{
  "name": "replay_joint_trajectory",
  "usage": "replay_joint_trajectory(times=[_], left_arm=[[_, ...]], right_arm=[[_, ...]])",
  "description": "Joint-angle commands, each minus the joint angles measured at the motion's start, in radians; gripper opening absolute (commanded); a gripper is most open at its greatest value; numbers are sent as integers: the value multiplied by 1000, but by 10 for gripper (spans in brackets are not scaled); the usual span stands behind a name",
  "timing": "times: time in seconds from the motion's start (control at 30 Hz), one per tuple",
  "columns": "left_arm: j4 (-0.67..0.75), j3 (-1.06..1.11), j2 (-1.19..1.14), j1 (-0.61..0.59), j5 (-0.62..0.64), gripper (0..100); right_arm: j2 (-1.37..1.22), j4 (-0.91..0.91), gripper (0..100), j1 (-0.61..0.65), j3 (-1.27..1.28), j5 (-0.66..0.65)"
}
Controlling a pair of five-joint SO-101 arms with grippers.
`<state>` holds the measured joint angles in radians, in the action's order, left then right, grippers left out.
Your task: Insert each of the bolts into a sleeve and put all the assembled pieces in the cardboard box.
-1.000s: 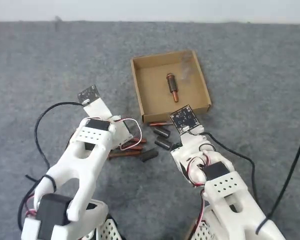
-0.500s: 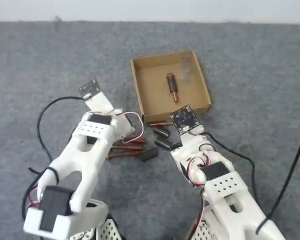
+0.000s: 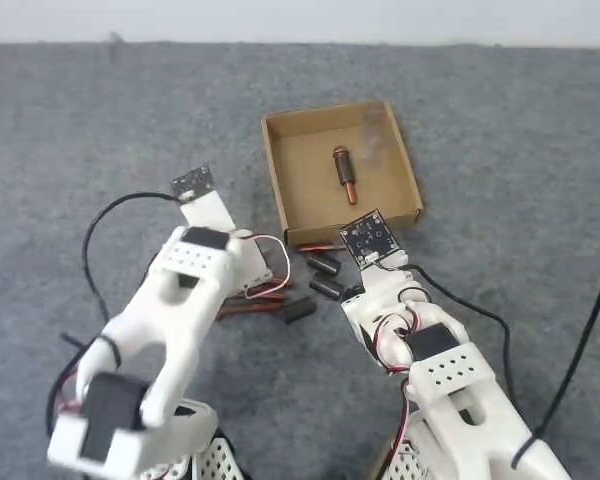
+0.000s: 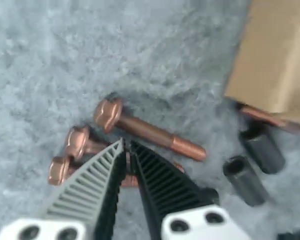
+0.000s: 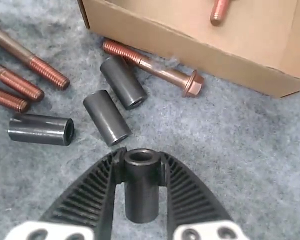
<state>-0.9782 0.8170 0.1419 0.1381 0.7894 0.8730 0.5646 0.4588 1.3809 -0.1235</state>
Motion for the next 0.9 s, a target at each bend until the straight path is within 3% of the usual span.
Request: replay_joint_trajectory(times=[0.0,0.2,0.43,0.63,0.87], left_arm=[[-66,-117,-78,-2,-14,12],[-106,-196,-186,-21,-15,12],[-26,-265,-259,-114,-11,12],[-21,-278,-230,-68,-9,12],[192,-202,-218,-17,-9,12]], right_arm=[[39,-21,28,-5,-6,-12],[39,-21,28,-5,-6,-12],[39,-21,28,-5,-6,-12],[39,-22,28,-5,-6,-12],[39,-22,28,-5,-6,-12]])
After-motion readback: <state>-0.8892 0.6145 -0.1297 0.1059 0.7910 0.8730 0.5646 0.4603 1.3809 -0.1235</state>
